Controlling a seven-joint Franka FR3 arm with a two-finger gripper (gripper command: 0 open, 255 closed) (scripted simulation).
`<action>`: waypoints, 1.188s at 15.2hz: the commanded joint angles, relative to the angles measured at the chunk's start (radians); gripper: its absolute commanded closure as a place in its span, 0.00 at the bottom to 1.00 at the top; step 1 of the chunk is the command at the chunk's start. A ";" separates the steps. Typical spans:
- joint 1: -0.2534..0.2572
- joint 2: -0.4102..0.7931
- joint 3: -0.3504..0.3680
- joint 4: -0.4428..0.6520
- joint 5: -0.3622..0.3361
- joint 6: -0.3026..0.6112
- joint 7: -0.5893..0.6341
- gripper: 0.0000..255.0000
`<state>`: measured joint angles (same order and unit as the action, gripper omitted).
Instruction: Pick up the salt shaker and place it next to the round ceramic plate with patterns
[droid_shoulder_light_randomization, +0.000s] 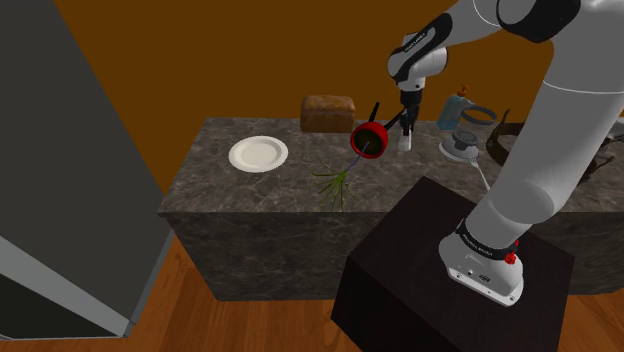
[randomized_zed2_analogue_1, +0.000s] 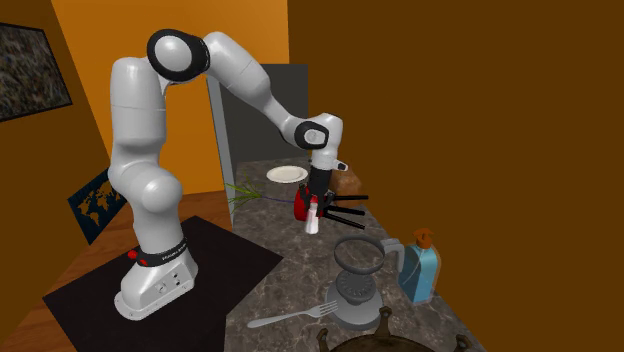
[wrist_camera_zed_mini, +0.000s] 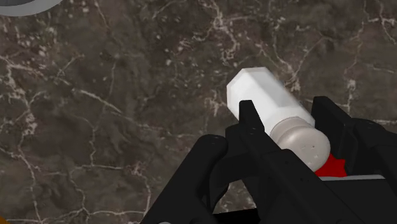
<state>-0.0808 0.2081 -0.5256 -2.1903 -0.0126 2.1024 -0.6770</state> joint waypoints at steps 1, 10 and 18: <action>0.005 -0.023 -0.003 0.006 -0.012 -0.027 0.008 1.00; 0.016 -0.104 -0.011 0.048 -0.053 -0.141 0.030 1.00; 0.022 -0.162 -0.011 0.101 -0.079 -0.245 0.043 1.00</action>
<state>-0.0604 0.0551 -0.5374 -2.0975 -0.0881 1.8743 -0.6371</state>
